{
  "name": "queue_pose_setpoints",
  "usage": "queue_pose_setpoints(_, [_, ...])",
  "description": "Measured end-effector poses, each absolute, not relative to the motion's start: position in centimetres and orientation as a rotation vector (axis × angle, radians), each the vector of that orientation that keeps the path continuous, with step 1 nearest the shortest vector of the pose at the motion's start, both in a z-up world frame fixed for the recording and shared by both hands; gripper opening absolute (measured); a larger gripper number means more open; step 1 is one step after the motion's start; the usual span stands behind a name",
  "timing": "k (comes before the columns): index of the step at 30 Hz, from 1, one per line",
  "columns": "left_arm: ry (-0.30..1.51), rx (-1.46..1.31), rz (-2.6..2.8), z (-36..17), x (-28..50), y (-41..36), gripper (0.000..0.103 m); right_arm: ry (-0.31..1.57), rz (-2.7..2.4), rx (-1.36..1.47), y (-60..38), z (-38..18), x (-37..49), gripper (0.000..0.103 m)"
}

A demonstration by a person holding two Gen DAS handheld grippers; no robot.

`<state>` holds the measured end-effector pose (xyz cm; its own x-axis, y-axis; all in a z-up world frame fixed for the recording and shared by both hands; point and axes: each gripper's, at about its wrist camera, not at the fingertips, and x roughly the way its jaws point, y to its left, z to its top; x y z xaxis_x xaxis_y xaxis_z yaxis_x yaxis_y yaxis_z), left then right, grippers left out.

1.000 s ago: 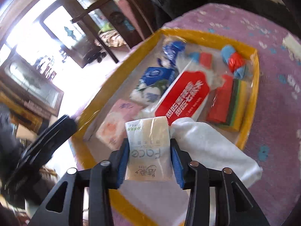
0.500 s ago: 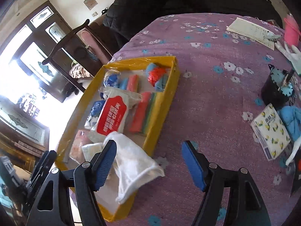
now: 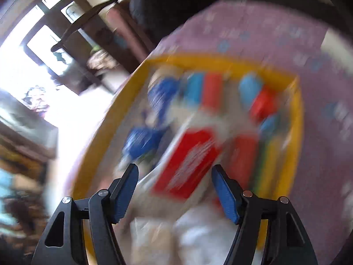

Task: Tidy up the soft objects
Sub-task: 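Grasp the white towel with the right tool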

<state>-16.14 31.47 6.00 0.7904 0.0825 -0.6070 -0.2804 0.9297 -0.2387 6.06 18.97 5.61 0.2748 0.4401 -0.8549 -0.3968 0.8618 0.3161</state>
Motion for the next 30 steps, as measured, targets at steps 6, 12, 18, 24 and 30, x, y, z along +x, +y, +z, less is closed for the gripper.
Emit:
queue_pose_setpoints(6, [0.642, -0.383, 0.176, 5.6, -16.2, 32.9, 0.076, 1.111, 0.615, -0.050, 15.8, 8.7, 3.2, 0.074])
queue_pose_setpoints(12, [0.659, -0.404, 0.129, 5.2, -15.6, 32.4, 0.076, 1.041, 0.574, -0.478, 16.7, 6.9, -2.0, 0.073])
queue_pose_setpoints(18, [0.671, -0.392, 0.122, 5.4, -16.0, 31.9, 0.076, 1.045, 0.594, -0.594, 18.1, 4.6, -3.5, 0.025])
queue_pose_setpoints(24, [0.661, -0.385, 0.125, 6.2, -16.9, 31.8, 0.076, 0.998, 0.591, -0.394, 15.1, 7.2, -4.0, 0.015])
queue_pose_setpoints(30, [0.664, -0.370, 0.086, 6.7, -17.1, 30.2, 0.076, 0.911, 0.545, -0.205, 9.4, 11.3, -5.8, 0.015])
